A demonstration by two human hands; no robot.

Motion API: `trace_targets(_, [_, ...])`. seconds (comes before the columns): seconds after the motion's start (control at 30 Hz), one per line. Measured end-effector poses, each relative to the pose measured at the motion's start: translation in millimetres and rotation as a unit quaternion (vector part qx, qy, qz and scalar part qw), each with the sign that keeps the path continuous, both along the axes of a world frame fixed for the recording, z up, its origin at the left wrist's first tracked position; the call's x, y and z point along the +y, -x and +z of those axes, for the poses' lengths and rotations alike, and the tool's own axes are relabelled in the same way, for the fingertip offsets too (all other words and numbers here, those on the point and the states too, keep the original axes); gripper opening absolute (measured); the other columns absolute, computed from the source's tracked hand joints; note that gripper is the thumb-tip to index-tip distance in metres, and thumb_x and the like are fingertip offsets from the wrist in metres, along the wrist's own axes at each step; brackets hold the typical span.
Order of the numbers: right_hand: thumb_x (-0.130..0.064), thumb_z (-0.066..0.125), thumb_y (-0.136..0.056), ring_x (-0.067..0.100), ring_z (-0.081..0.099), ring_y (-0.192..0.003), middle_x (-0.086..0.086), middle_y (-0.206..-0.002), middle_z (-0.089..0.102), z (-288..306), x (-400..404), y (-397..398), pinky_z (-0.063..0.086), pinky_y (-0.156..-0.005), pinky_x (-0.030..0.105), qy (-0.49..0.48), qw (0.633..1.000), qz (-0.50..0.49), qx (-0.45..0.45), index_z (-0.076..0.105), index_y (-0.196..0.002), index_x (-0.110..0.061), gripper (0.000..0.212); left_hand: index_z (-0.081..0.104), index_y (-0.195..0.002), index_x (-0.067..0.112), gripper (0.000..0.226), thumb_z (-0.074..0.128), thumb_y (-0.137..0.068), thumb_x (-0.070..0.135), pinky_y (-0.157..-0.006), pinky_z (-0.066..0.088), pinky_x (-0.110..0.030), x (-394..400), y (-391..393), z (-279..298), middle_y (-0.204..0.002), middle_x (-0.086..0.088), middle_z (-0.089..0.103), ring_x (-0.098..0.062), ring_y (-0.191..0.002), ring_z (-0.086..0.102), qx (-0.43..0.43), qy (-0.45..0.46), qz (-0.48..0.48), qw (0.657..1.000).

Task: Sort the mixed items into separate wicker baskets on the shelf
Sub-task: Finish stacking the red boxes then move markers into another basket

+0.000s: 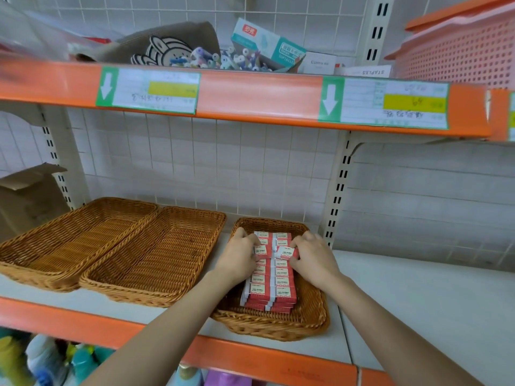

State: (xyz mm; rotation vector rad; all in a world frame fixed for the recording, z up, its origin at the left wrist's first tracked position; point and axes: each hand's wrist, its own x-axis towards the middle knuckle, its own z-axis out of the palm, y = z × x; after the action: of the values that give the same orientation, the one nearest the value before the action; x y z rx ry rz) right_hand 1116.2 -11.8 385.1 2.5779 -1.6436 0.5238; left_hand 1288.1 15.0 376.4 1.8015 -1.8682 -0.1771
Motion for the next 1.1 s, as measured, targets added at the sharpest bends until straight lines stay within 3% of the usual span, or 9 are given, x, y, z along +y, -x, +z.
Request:
trace_targets(0.23, [-0.032, 0.052, -0.097, 0.017, 0.042, -0.122, 0.001, -0.130, 0.048, -8.0, -6.1, -6.3, 0.036, -0.104, 0.032, -0.019, 1.000, 0.009, -0.010, 0.051, -0.134, -0.019, 0.039, 0.051, -0.134, 0.014, 0.038, 0.053, -0.096, 0.012, -0.092, 0.049, -0.026, -7.9, -1.3, -3.8, -0.126, -0.002, 0.041, -0.018, -0.114, 0.050, -0.006, -0.009, 0.001, 1.000])
trace_targets(0.47, [-0.030, 0.049, -0.099, 0.015, 0.054, -0.105, 0.000, -0.130, 0.043, -9.9, -4.1, -9.4, 0.044, -0.089, 0.024, -0.044, 0.998, 0.011, -0.043, 0.049, -0.134, -0.016, 0.037, 0.049, -0.131, 0.016, 0.037, 0.054, -0.095, 0.013, -0.095, 0.049, -0.028, -10.1, 0.0, -5.4, -0.127, -0.002, 0.040, -0.019, -0.114, 0.050, 0.001, -0.006, -0.001, 1.000])
trace_targets(0.63, [-0.026, 0.047, -0.100, 0.014, 0.052, -0.101, 0.001, -0.122, 0.043, -8.3, -1.8, -9.4, 0.048, -0.081, 0.023, -0.042, 0.998, 0.005, -0.054, 0.047, -0.102, -0.020, 0.007, 0.048, -0.121, 0.015, 0.028, 0.055, -0.094, 0.014, -0.093, 0.050, -0.030, -7.5, 0.2, -5.7, -0.122, -0.003, 0.043, -0.019, -0.111, 0.051, 0.005, 0.002, 0.001, 1.000])
trace_targets(0.7, [-0.025, 0.046, -0.100, 0.014, 0.052, -0.100, 0.001, -0.118, 0.045, -8.3, -0.7, -10.1, 0.049, -0.081, 0.025, -0.043, 0.998, 0.001, -0.049, 0.045, -0.097, -0.020, 0.006, 0.051, -0.114, 0.014, 0.020, 0.054, -0.094, 0.015, -0.092, 0.050, -0.031, -6.5, -0.2, -5.8, -0.118, -0.002, 0.045, -0.018, -0.108, 0.051, 0.000, 0.006, -0.006, 1.000])
trace_targets(0.97, [-0.021, 0.045, -0.100, 0.015, 0.054, -0.099, 0.001, -0.117, 0.047, -7.7, 7.2, -8.0, 0.049, -0.081, 0.025, -0.036, 0.998, 0.007, -0.054, 0.058, -0.112, -0.012, 0.020, 0.056, -0.117, 0.012, 0.022, 0.048, -0.097, 0.016, -0.092, 0.040, -0.028, -4.1, 0.8, -8.7, -0.121, -0.003, 0.052, -0.019, -0.110, 0.044, -0.147, 0.080, -0.044, 0.985])
trace_targets(1.1, [-0.022, 0.045, -0.100, 0.015, 0.049, -0.113, 0.001, -0.126, 0.050, -8.3, 19.2, -0.7, 0.044, -0.094, 0.025, -0.041, 0.997, 0.027, -0.053, 0.056, -0.124, -0.013, 0.028, 0.051, -0.126, 0.011, 0.031, 0.048, -0.098, 0.024, -0.095, 0.042, -0.029, 4.9, 2.4, -5.3, -0.128, -0.005, 0.047, -0.020, -0.116, 0.042, -0.176, 0.052, -0.063, 0.981])
